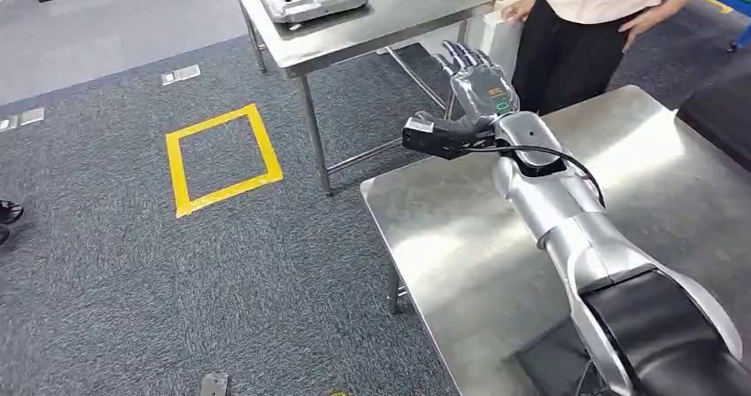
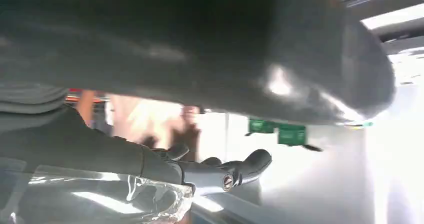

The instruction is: Take the parts from the cabinet and place them on the table.

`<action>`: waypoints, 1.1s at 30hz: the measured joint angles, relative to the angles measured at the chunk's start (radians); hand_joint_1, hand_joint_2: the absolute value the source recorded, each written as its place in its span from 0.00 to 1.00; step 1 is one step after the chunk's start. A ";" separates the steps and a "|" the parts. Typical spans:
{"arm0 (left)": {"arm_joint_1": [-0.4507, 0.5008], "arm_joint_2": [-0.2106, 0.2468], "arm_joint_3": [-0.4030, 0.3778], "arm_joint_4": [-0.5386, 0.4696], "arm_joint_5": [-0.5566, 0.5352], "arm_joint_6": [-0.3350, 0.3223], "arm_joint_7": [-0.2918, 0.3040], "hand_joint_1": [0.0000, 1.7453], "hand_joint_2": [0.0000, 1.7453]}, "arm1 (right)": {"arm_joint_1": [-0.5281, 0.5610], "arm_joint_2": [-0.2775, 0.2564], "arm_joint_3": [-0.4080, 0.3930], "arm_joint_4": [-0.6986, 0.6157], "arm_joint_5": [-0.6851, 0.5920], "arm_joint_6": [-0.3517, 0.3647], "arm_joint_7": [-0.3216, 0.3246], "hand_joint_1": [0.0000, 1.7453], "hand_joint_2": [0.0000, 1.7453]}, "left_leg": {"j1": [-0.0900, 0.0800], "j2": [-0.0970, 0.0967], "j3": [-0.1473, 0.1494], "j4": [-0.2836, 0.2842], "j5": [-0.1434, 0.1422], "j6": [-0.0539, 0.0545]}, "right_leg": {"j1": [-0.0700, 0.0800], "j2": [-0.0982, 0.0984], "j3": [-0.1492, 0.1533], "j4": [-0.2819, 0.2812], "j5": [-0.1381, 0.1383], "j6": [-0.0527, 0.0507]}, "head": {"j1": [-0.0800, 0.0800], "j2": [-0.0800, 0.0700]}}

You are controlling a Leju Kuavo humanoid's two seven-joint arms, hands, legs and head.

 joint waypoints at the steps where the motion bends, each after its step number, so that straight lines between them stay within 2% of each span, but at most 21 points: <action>1: 0.000 0.000 0.000 0.000 0.000 0.000 0.000 0.00 0.00 | -0.001 0.001 0.000 0.000 0.000 0.000 -0.001 0.00 0.00 | -0.001 0.002 0.032 -0.068 0.043 0.006 | 0.003 -0.010 0.004 0.000 -0.002 -0.003 | 0.000 0.000; 2: -0.001 0.000 0.000 0.000 0.000 0.000 0.000 0.00 0.00 | -0.003 0.002 0.000 0.000 0.000 0.000 -0.001 0.00 0.00 | -0.004 0.012 0.078 -0.159 0.088 0.014 | 0.004 -0.019 0.009 0.000 -0.007 -0.002 | 0.001 0.000; 3: -0.001 0.001 0.000 0.000 0.000 0.000 0.000 0.00 0.00 | -0.005 0.003 0.000 0.000 0.000 0.000 -0.001 0.00 0.00 | -0.012 0.043 0.129 -0.250 0.124 0.026 | 0.005 -0.027 0.014 -0.001 -0.010 -0.001 | 0.000 0.000; 4: -0.004 0.002 0.000 0.000 0.000 0.000 0.000 0.00 0.00 | -0.007 0.003 0.000 0.000 0.000 0.000 -0.001 0.00 0.00 | -0.028 0.089 0.152 -0.294 0.115 0.032 | 0.013 -0.034 0.017 0.000 -0.016 0.006 | 0.001 0.000; 8: -0.006 0.004 0.000 0.000 -0.003 0.002 0.000 0.00 0.00 | -0.008 0.004 0.000 -0.001 0.010 0.000 0.001 0.00 0.00 | -0.033 0.036 0.152 -0.309 0.123 0.046 | 0.018 -0.075 0.027 -0.011 -0.021 0.022 | 0.001 0.000; 10: -0.007 0.002 0.000 0.000 -0.003 0.002 0.000 0.00 0.00 | -0.008 -0.001 -0.001 -0.002 0.011 0.000 0.002 0.00 0.00 | -0.021 0.019 0.170 -0.331 0.137 0.055 | 0.015 -0.002 0.005 0.037 -0.049 0.022 | 0.005 0.000; 11: -0.011 0.002 0.000 0.000 -0.003 0.002 0.000 0.00 0.00 | -0.008 -0.003 -0.001 -0.001 0.011 0.000 0.002 0.00 0.00 | -0.021 0.009 0.171 -0.331 0.138 0.056 | 0.012 0.020 -0.028 0.108 -0.077 0.017 | 0.005 0.000; 13: -0.013 0.000 0.000 0.000 -0.007 0.002 0.000 0.00 0.00 | 0.001 -0.013 -0.001 0.002 0.011 0.000 0.003 0.00 0.00 | -0.020 -0.021 0.171 -0.330 0.137 0.056 | 0.008 0.031 -0.113 0.263 -0.126 0.015 | 0.009 0.000; 14: -0.011 0.000 0.000 0.000 -0.008 0.002 0.000 0.00 0.00 | 0.005 -0.014 -0.001 0.002 0.011 0.000 0.003 0.00 0.00 | -0.019 -0.037 0.171 -0.330 0.137 0.056 | 0.006 0.032 -0.140 0.300 -0.130 0.020 | 0.009 0.000; 16: -0.010 0.000 -0.001 0.000 -0.010 0.002 0.001 0.00 0.00 | 0.006 -0.015 -0.001 0.003 0.011 0.000 0.002 0.00 0.00 | -0.017 -0.067 0.171 -0.327 0.136 0.054 | 0.000 0.033 -0.123 0.224 -0.076 0.045 | 0.010 0.000; 18: -0.010 0.000 -0.002 0.000 -0.010 0.002 0.001 0.00 0.00 | 0.001 -0.017 -0.001 0.003 0.011 0.000 0.002 0.00 0.00 | -0.012 -0.093 0.170 -0.314 0.127 0.042 | -0.011 0.057 -0.052 0.057 0.002 0.071 | 0.010 0.000; 19: -0.010 0.000 -0.003 0.000 -0.011 0.002 0.002 0.00 0.00 | 0.000 -0.018 -0.001 0.003 0.011 0.001 0.002 0.00 0.00 | -0.012 -0.103 0.164 -0.303 0.120 0.033 | -0.017 0.098 -0.036 0.019 0.003 0.070 | 0.010 0.000; 21: -0.009 0.000 -0.010 0.000 -0.013 0.002 0.003 0.00 0.00 | -0.002 -0.015 -0.001 0.003 0.013 0.006 0.002 0.00 0.00 | -0.012 -0.119 0.153 -0.299 0.119 0.023 | -0.006 0.075 -0.027 0.013 0.005 0.038 | 0.008 0.000; 23: -0.003 -0.001 -0.015 0.000 -0.013 0.003 0.003 0.00 0.00 | -0.004 -0.011 0.000 0.003 0.015 0.006 0.002 0.00 0.00 | -0.008 -0.134 0.149 -0.301 0.123 0.015 | -0.002 0.057 -0.026 0.012 0.009 0.023 | 0.010 0.000; 24: 0.001 0.002 -0.015 0.000 -0.013 0.003 0.004 0.00 0.00 | -0.008 -0.008 0.000 0.003 0.015 0.006 0.002 0.00 0.00 | -0.007 -0.116 0.145 -0.293 0.116 0.013 | -0.010 0.048 -0.023 0.007 0.012 0.015 | 0.009 0.000; 25: 0.003 0.000 -0.015 0.000 -0.014 0.004 0.004 0.00 0.00 | -0.009 -0.005 0.000 0.003 0.015 0.006 0.002 0.00 0.00 | -0.014 -0.063 0.137 -0.267 0.098 0.006 | -0.009 0.044 -0.019 0.006 0.011 0.011 | 0.003 0.000; 26: 0.001 0.000 -0.015 0.000 -0.014 0.005 0.004 0.00 0.00 | -0.012 -0.005 0.000 0.003 0.018 0.006 0.002 0.00 0.00 | -0.011 -0.032 0.110 -0.213 0.067 0.001 | -0.007 0.037 -0.017 0.006 0.009 0.003 | -0.003 0.000; 28: -0.002 0.000 -0.016 0.000 -0.016 0.005 0.004 0.00 0.00 | -0.011 -0.006 0.000 0.003 0.018 0.006 0.002 0.00 0.00 | -0.005 -0.004 0.026 -0.052 0.000 -0.005 | 0.000 0.015 -0.015 0.006 0.004 -0.003 | -0.003 0.000; 29: -0.002 0.000 -0.016 0.000 -0.016 0.005 0.004 0.00 0.00 | -0.011 -0.006 0.000 0.003 0.018 0.006 0.002 0.00 0.00 | -0.005 -0.001 -0.001 -0.006 -0.011 -0.006 | 0.003 0.006 -0.015 0.006 0.003 -0.005 | -0.004 0.000; 31: 0.000 0.000 -0.016 0.000 -0.016 0.003 0.004 0.00 0.00 | -0.010 -0.004 0.000 0.003 0.018 0.006 0.002 0.00 0.00 | -0.005 0.000 0.008 -0.038 0.027 0.000 | 0.007 -0.014 -0.012 0.006 0.000 -0.009 | -0.004 0.000; 33: -0.001 0.000 -0.016 0.000 -0.018 0.002 0.005 0.00 0.00 | -0.013 -0.003 0.000 0.003 0.018 0.007 0.002 0.00 0.00 | -0.011 0.021 0.099 -0.207 0.109 0.015 | 0.010 -0.033 -0.005 0.006 -0.006 -0.010 | -0.003 0.000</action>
